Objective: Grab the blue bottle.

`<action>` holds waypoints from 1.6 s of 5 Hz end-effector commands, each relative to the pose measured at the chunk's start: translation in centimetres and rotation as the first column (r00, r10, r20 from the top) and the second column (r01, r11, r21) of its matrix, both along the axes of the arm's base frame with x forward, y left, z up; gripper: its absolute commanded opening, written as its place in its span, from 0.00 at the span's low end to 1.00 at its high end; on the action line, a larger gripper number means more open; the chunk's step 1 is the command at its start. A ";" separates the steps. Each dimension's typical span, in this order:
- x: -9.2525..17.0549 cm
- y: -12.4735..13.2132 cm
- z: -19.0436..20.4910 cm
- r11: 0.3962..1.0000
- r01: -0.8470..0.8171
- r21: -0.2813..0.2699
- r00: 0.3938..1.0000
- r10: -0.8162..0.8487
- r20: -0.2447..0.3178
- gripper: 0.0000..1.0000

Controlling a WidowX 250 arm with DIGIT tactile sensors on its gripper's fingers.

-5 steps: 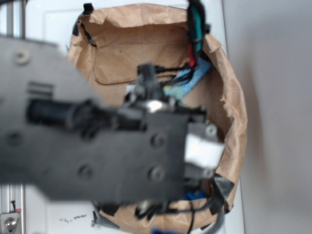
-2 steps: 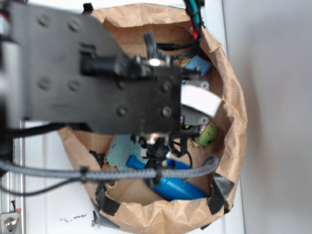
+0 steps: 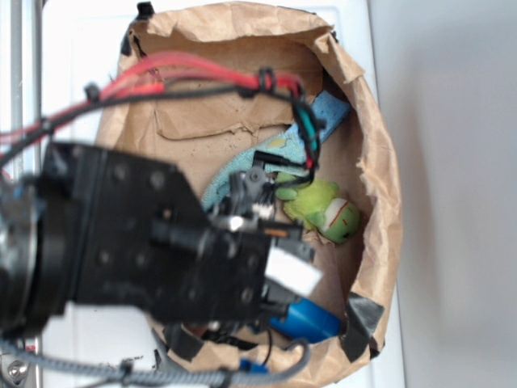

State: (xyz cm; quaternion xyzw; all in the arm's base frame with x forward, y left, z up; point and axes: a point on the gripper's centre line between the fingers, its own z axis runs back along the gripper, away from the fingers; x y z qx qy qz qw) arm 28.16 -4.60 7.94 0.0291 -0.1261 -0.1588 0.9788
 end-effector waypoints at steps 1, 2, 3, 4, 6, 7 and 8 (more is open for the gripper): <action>-0.2 -2.1 1.2 0.996 0.070 -0.063 0.997 -0.069 0.030 1.00; 0.3 -1.9 -0.1 0.996 0.069 -0.056 0.998 -0.069 0.007 1.00; 0.6 -2.3 -1.4 0.995 0.094 -0.041 0.995 -0.094 -0.011 1.00; 0.5 -2.4 -1.9 0.994 0.092 -0.058 0.995 -0.095 -0.036 1.00; 0.1 -0.5 -1.1 0.995 0.091 -0.047 0.995 -0.093 -0.044 0.00; -0.9 0.5 -0.6 0.996 0.082 -0.044 0.996 -0.083 -0.036 0.00; -1.7 1.0 -0.3 0.997 0.077 -0.029 0.996 -0.078 -0.031 0.00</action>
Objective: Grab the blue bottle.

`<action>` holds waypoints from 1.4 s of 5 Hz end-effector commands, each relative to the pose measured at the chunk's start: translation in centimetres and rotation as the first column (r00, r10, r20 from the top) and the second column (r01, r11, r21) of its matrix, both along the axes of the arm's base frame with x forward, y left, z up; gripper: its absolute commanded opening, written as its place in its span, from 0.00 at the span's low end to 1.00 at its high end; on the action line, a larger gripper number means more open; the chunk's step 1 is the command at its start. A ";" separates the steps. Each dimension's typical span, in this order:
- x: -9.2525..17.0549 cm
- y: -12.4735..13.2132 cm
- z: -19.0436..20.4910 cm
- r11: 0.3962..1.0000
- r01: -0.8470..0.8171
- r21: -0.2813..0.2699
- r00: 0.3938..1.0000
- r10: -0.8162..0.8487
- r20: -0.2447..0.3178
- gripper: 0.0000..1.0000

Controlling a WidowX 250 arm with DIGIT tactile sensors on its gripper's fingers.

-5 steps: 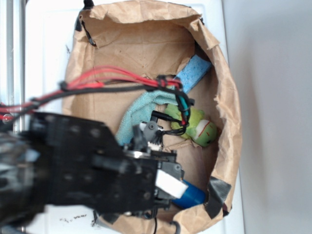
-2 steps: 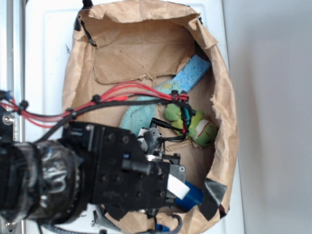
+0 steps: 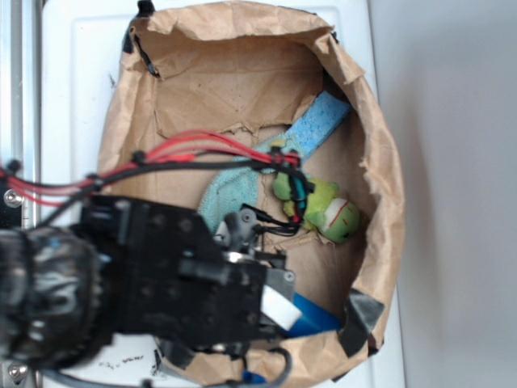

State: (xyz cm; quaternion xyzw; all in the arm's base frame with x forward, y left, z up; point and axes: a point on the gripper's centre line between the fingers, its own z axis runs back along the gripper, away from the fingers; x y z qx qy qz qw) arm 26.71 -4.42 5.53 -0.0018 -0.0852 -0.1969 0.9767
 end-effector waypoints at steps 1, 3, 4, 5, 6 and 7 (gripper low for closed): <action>0.7 1.2 2.0 0.997 -0.068 0.024 0.997 0.067 0.035 0.56; 0.7 1.2 2.0 0.997 -0.068 0.024 0.997 0.067 0.035 1.00; 0.7 1.2 2.0 0.997 -0.068 0.024 0.997 0.067 0.035 1.00; 0.7 1.2 2.0 0.997 -0.068 0.024 0.997 0.067 0.035 1.00; 0.7 1.2 2.0 0.997 -0.068 0.024 0.997 0.067 0.035 1.00; 2.2 0.0 0.5 0.994 -0.112 0.009 0.987 0.110 0.119 1.00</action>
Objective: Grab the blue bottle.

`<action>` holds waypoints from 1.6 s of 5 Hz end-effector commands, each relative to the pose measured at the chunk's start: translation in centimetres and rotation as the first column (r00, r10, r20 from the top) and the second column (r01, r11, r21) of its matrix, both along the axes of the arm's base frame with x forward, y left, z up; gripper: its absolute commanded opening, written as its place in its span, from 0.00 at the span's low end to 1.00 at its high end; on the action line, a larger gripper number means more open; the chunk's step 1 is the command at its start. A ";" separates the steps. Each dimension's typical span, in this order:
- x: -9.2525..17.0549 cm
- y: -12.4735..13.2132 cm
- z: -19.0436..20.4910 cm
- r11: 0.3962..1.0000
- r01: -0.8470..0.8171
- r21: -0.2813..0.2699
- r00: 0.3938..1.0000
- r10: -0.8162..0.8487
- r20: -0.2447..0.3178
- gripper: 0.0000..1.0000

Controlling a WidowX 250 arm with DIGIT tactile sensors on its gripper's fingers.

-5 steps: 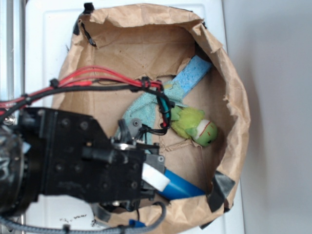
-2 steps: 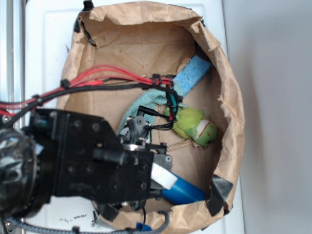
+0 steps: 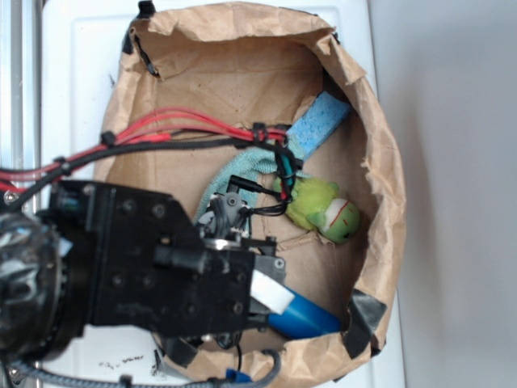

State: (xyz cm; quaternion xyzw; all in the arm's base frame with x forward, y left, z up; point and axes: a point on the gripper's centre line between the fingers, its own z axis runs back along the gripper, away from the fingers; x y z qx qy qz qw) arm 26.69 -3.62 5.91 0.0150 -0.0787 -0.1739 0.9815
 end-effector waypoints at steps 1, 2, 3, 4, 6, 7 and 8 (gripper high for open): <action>5.0 -1.8 -1.0 0.998 -0.055 -0.004 0.983 0.055 0.177 1.00; 6.4 -1.4 -1.3 0.996 -0.083 -0.043 0.977 0.089 0.193 1.00; 5.9 -1.2 -0.3 0.993 0.016 -0.119 0.967 0.015 0.254 1.00; 6.0 -1.2 -0.6 0.992 0.036 -0.121 0.965 -0.003 0.261 1.00; 5.8 -1.5 -1.5 0.994 -0.011 -0.105 0.974 0.035 0.225 0.00; 5.6 -1.3 -0.5 0.996 -0.050 -0.077 0.980 0.064 0.187 0.00; 4.2 1.0 3.0 0.978 -0.208 -0.032 0.975 0.210 0.068 0.00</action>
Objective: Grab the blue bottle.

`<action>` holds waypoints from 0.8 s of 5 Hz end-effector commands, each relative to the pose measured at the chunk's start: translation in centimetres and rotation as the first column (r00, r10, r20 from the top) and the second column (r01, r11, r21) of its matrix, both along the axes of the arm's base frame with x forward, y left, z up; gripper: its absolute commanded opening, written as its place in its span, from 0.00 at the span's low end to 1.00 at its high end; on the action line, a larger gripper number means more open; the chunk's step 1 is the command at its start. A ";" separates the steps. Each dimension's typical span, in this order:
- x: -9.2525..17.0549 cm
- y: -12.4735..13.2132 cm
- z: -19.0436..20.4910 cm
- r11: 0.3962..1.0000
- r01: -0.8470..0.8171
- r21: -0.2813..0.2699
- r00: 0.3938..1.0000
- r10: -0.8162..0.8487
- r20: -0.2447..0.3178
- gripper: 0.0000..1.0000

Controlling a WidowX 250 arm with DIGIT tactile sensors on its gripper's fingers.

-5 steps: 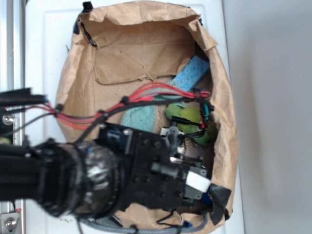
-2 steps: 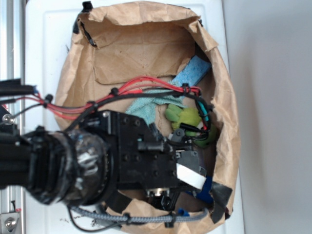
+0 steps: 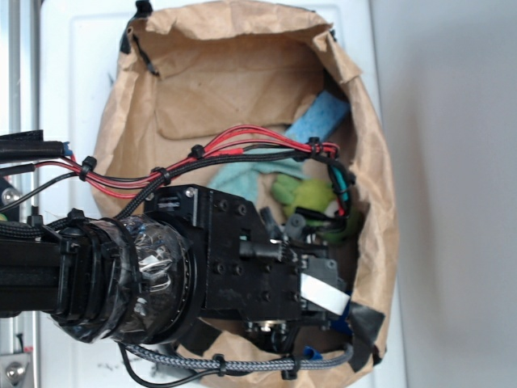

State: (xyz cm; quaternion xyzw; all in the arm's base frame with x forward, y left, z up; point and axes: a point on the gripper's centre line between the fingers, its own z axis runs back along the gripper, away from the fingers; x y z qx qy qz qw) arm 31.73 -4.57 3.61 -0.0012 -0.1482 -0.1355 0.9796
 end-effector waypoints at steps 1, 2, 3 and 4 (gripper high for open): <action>-2.4 5.7 8.2 0.973 -0.228 -0.041 0.971 0.224 -0.087 0.00; -3.3 7.9 10.3 0.962 -0.265 -0.062 0.961 0.259 -0.097 0.00; -4.9 10.1 12.0 0.949 -0.278 -0.152 0.960 0.279 -0.011 0.00; -5.8 10.8 14.0 0.956 -0.246 -0.157 0.968 0.250 0.003 0.00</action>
